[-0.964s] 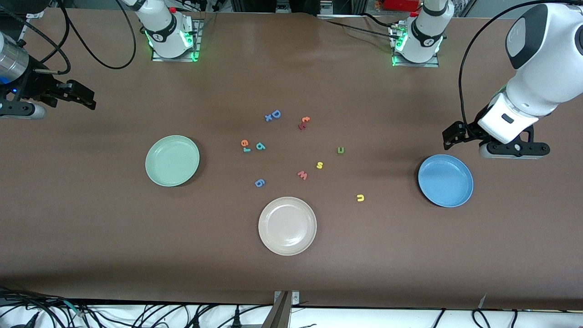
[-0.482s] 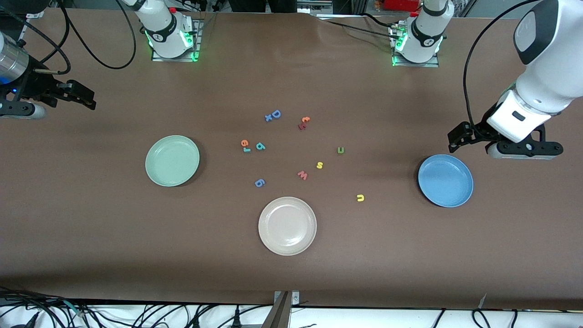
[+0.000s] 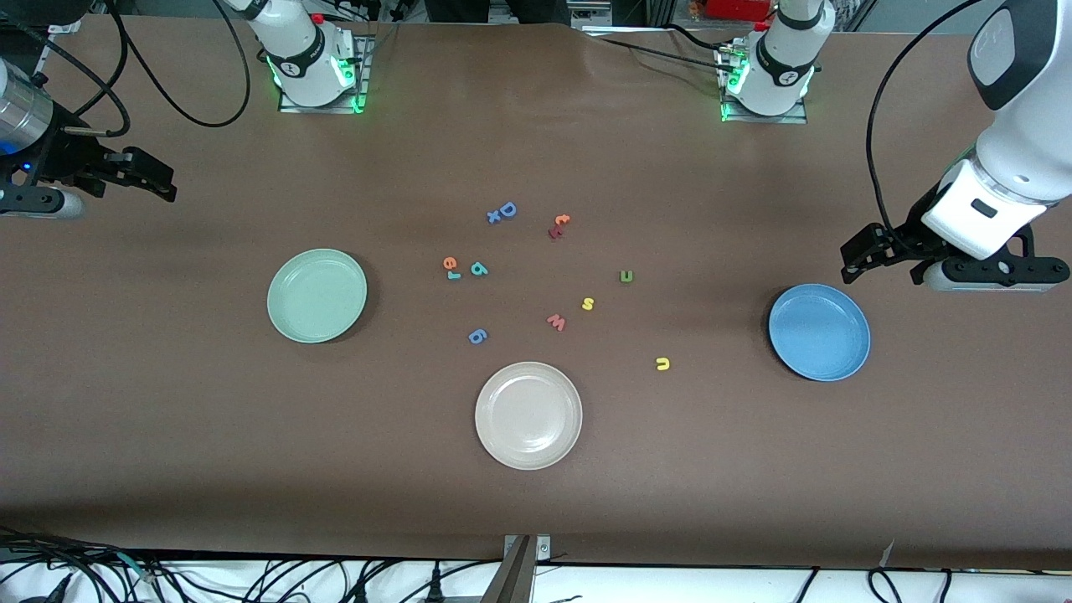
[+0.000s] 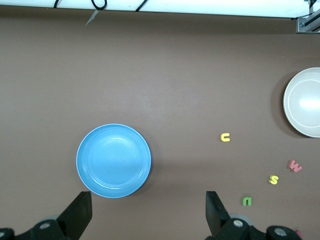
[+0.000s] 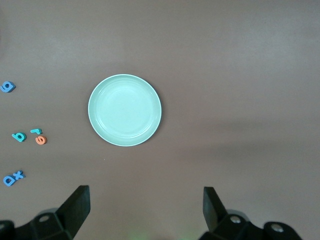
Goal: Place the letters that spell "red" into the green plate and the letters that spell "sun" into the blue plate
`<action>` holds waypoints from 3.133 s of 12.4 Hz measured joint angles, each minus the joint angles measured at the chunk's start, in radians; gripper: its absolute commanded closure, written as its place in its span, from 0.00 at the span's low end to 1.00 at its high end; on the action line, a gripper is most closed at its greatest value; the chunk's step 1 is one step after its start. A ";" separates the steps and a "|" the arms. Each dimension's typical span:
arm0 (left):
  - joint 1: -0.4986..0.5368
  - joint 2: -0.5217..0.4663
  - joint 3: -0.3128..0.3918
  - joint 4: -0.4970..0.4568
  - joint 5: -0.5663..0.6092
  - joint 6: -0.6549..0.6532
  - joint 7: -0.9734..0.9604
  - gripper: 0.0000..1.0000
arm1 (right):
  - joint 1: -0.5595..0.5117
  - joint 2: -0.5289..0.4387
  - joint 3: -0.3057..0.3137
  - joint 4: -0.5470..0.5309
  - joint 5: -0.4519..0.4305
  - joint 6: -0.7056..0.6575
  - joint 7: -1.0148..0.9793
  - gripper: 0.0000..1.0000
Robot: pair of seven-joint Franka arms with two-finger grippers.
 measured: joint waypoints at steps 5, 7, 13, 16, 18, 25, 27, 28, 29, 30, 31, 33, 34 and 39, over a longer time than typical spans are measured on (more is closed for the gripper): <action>0.010 0.007 0.000 0.005 0.000 -0.001 0.000 0.00 | 0.000 0.000 0.000 0.000 0.000 0.000 0.000 0.00; 0.010 0.008 -0.001 0.005 0.000 -0.002 0.000 0.00 | 0.000 0.000 0.000 0.000 0.000 0.000 0.000 0.00; 0.010 0.009 -0.001 0.005 0.000 -0.008 0.000 0.00 | 0.000 0.000 0.000 0.000 0.000 0.000 0.000 0.00; 0.010 0.009 -0.001 0.005 0.000 -0.011 0.000 0.00 | 0.000 0.000 0.000 0.000 0.000 0.000 0.000 0.00; 0.009 0.009 -0.001 0.005 0.000 -0.015 0.000 0.00 | 0.000 0.000 0.000 0.000 0.000 0.000 0.000 0.00; 0.008 0.009 -0.002 0.005 0.000 -0.019 0.000 0.00 | 0.000 0.000 0.000 0.000 0.000 0.000 0.000 0.00; 0.008 0.009 -0.002 0.005 0.000 -0.022 0.000 0.00 | 0.000 0.000 0.000 0.000 0.000 0.000 0.000 0.00; 0.008 0.009 -0.002 0.005 0.000 -0.022 0.000 0.00 | 0.000 0.000 0.000 0.000 0.000 0.000 0.000 0.00; 0.008 0.009 -0.002 0.005 0.000 -0.022 0.000 0.00 | 0.000 0.000 0.000 0.000 0.000 0.000 0.000 0.00; 0.008 0.009 -0.002 0.005 0.000 -0.023 0.000 0.00 | 0.000 0.000 0.000 0.000 0.000 0.000 0.000 0.00; 0.008 0.009 -0.002 0.005 0.000 -0.025 0.000 0.00 | 0.000 0.000 0.000 0.000 0.000 0.000 0.000 0.00; 0.009 0.009 -0.002 0.005 0.000 -0.035 0.000 0.00 | 0.000 0.000 0.000 0.000 0.000 0.000 0.000 0.00; 0.009 0.009 -0.002 0.005 0.000 -0.036 0.000 0.00 | 0.000 0.000 0.000 0.000 0.000 0.000 0.000 0.00; 0.007 0.009 -0.003 0.008 0.000 -0.037 0.000 0.00 | 0.000 0.000 0.000 0.000 0.000 0.000 0.000 0.00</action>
